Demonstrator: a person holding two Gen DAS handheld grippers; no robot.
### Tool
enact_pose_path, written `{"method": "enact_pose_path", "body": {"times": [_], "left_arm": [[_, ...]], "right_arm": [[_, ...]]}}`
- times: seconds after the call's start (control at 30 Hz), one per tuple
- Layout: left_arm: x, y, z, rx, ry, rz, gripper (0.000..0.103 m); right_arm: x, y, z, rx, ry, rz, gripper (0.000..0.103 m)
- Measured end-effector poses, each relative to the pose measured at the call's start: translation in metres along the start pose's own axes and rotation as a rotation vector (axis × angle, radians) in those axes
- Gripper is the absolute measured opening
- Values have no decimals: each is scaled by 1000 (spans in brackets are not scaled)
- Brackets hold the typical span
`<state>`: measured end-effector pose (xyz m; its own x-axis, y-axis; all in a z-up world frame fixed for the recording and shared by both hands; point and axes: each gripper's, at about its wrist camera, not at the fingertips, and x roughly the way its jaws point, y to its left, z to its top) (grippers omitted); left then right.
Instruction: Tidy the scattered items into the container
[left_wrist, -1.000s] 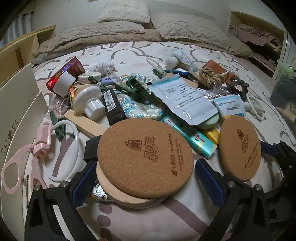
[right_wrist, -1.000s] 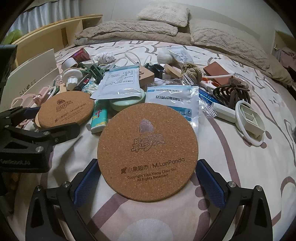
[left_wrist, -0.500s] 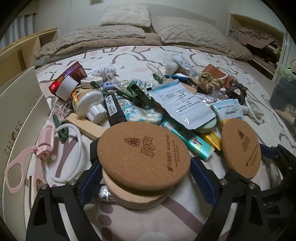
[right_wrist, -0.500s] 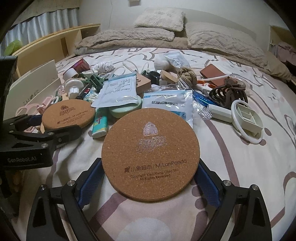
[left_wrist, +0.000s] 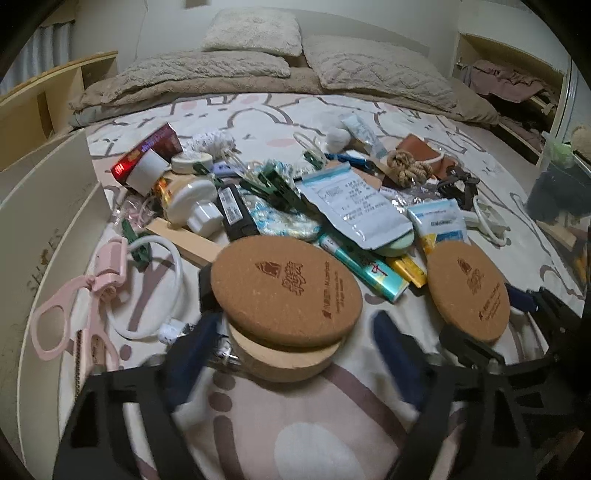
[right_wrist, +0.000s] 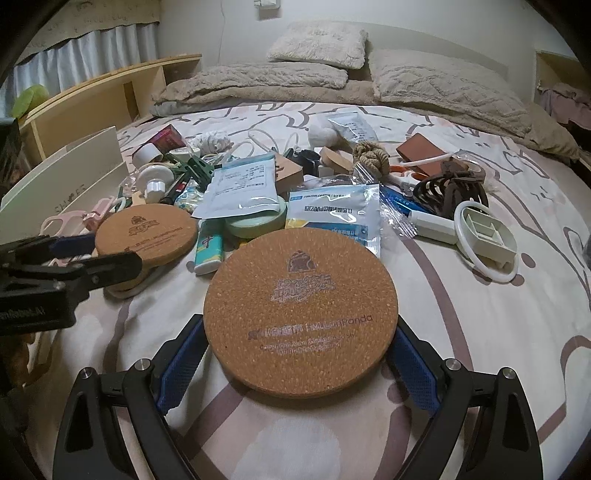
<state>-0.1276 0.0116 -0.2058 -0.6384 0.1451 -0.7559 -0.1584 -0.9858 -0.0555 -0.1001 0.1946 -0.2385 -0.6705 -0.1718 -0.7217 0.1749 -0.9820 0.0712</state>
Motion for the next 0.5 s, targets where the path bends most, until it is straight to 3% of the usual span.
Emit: {"method": "enact_pose_path", "body": {"times": [0.23,0.5], "left_arm": [[1,-12,11,110,-17,54,103],[31,-15,11,175,76,94,103]], "right_arm": [[-3,4,-7,-4,26,5,95],[-6,11,-15,-28,37,1,95]]}}
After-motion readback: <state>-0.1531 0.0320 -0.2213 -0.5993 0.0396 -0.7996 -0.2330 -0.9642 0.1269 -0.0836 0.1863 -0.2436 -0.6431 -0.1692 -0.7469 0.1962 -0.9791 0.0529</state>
